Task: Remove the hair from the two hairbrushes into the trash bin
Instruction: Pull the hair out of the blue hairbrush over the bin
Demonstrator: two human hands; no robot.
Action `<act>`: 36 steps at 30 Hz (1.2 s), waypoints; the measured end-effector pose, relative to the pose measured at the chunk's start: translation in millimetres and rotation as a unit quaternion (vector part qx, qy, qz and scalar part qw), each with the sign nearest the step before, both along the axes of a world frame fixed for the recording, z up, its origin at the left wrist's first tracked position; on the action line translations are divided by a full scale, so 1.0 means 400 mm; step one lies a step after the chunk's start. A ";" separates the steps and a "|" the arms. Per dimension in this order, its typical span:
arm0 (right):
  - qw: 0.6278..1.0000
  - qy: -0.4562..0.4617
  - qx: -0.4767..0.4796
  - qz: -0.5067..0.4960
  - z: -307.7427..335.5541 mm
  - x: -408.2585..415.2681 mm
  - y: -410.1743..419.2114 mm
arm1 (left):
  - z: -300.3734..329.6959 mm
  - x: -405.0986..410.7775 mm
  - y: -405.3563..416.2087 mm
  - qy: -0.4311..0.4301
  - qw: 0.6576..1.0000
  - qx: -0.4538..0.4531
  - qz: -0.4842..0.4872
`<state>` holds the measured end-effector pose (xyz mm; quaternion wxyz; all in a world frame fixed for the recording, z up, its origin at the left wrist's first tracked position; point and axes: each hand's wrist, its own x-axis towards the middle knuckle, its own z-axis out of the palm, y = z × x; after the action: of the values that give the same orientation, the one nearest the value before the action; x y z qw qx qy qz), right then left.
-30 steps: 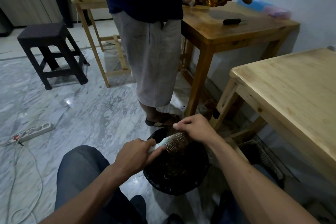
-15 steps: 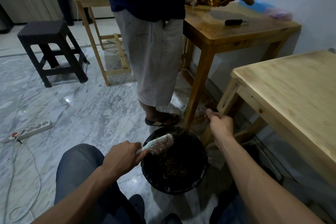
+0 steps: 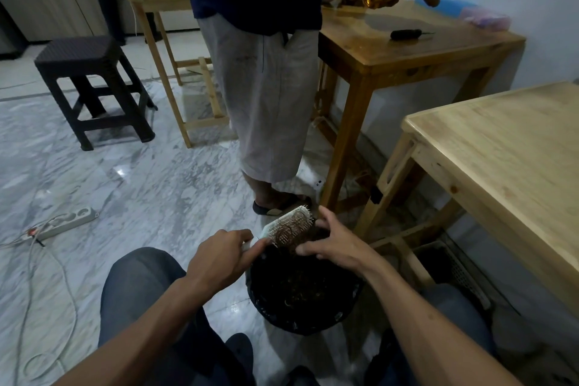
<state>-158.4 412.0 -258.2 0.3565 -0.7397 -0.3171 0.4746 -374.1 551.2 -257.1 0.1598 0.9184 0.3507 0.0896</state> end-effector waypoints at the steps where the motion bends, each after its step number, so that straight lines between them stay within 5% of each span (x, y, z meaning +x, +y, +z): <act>1: 1.000 0.006 0.005 0.004 -0.004 -0.008 0.000 | 0.004 0.004 -0.004 -0.002 1.000 -0.003 0.001; 5: 0.997 -0.042 0.018 -0.060 -0.015 -0.013 -0.011 | 0.026 0.020 -0.004 -0.058 0.995 -0.043 0.072; 12: 0.975 -0.139 -0.110 -0.131 -0.080 0.036 -0.079 | 0.066 0.017 0.043 -0.195 0.964 -0.085 0.158; 18: 0.981 -0.103 -0.155 0.050 -0.023 0.037 -0.034 | 0.059 0.035 0.016 -0.180 0.973 -0.078 0.124; 22: 0.994 -0.085 -0.056 0.036 0.015 0.016 0.007 | 0.058 0.046 -0.005 -0.169 0.977 -0.079 0.103; 26: 0.987 0.101 0.110 -0.060 0.035 -0.014 0.026 | 0.058 0.049 -0.017 -0.159 0.980 -0.069 0.097; 28: 0.979 0.106 0.143 -0.101 0.043 -0.027 0.030 | 0.056 0.048 -0.016 -0.158 0.980 -0.067 0.104; 36: 0.989 -0.025 -0.011 -0.147 -0.038 0.009 -0.043 | 0.063 0.033 0.018 -0.193 0.967 -0.078 0.147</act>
<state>-154.9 395.0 -273.4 0.4057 -0.7941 -0.2084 0.4017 -361.0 558.5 -232.0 0.2810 0.8067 0.4503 0.2598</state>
